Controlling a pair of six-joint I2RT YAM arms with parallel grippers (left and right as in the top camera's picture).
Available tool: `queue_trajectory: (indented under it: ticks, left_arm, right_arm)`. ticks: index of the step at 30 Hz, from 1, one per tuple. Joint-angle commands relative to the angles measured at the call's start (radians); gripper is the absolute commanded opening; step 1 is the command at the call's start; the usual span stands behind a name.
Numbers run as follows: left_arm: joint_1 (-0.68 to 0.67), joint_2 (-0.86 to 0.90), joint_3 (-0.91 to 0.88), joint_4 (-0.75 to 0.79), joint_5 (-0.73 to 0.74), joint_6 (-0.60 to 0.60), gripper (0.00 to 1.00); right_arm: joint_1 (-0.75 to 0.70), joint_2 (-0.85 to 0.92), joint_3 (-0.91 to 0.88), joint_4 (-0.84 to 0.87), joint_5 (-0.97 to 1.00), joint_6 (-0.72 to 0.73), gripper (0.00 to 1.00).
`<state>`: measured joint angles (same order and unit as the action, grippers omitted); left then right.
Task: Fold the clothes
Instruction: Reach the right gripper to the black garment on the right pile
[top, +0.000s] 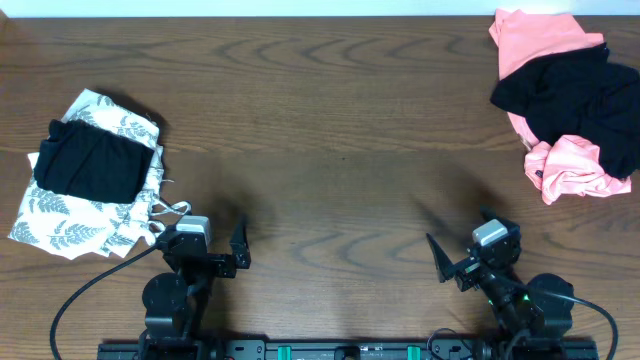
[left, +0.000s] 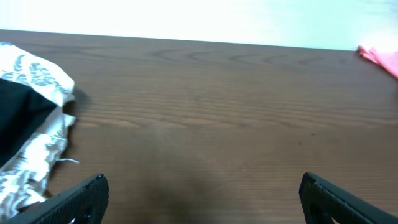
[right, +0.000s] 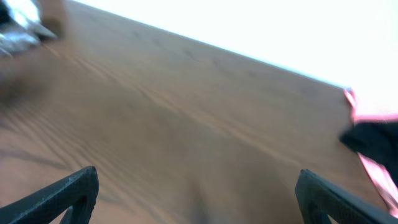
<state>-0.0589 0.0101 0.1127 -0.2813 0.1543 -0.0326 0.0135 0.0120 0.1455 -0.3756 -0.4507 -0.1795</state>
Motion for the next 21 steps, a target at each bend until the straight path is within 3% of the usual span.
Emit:
queue_trajectory:
  ticks: [1, 6, 9, 16, 21]
  left_arm:
    - [0.006, -0.005, -0.024, 0.021, 0.064, -0.045, 0.98]
    - [0.006, -0.002, 0.014, 0.081, 0.145, -0.075, 0.98]
    - [0.006, 0.032, 0.081, 0.076, 0.145, -0.09, 0.98]
    - [0.006, 0.298, 0.386, -0.09, 0.034, -0.089, 0.98]
    - [0.006, 0.587, 0.618, -0.225, 0.028, -0.082, 0.98]
  right_arm:
    - [0.009, -0.006, -0.004, 0.066, -0.11, 0.08, 0.99]
    - [0.009, 0.017, 0.006, 0.279, -0.051, 0.234, 0.99]
    - [0.009, 0.078, 0.057, 0.321, 0.0, 0.283, 0.99]
    - [0.009, 0.42, 0.344, 0.103, 0.143, 0.349, 0.99]
    - [0.009, 0.718, 0.593, -0.002, 0.119, 0.207, 0.99]
